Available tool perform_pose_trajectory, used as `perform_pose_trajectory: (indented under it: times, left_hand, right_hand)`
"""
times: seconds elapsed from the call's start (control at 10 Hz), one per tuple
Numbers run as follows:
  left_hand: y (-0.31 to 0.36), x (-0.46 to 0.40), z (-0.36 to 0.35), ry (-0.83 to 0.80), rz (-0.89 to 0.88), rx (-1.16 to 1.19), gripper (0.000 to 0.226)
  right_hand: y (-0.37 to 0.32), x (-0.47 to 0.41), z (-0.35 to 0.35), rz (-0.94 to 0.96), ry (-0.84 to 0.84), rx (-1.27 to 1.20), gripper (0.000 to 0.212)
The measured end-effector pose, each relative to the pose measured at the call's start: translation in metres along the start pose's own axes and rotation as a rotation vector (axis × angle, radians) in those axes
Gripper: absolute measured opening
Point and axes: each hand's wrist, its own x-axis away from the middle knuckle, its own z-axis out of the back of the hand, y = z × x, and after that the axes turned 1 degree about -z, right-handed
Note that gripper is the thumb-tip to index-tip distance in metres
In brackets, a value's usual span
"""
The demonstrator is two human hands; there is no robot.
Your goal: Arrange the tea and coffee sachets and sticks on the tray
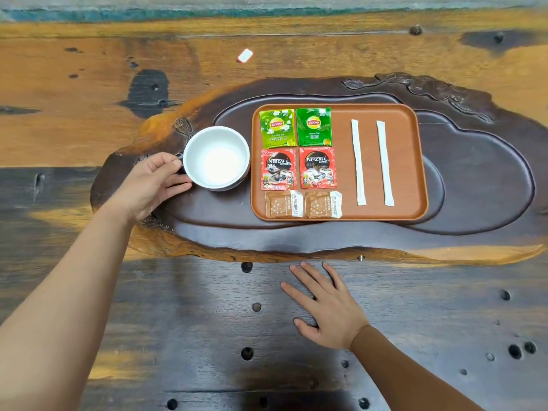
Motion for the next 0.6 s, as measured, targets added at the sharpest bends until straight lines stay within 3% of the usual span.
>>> perform_pose_trajectory:
  times: [0.4, 0.5, 0.6]
  left_hand:
    - [-0.010, 0.005, -0.001, 0.146, -0.107, -0.063, 0.016]
    - [-0.009, 0.015, -0.003, 0.319, -0.203, -0.066, 0.012]
    - [-0.016, 0.032, -0.006, 0.619, -0.410, -0.171, 0.009]
  right_hand:
    - [0.000, 0.000, -0.002, 0.010, 0.036, 0.029, 0.065]
    - [0.002, 0.002, -0.004, 0.023, 0.055, 0.032, 0.064]
    - [0.001, 0.001, -0.003, 0.010, 0.046, 0.019, 0.064]
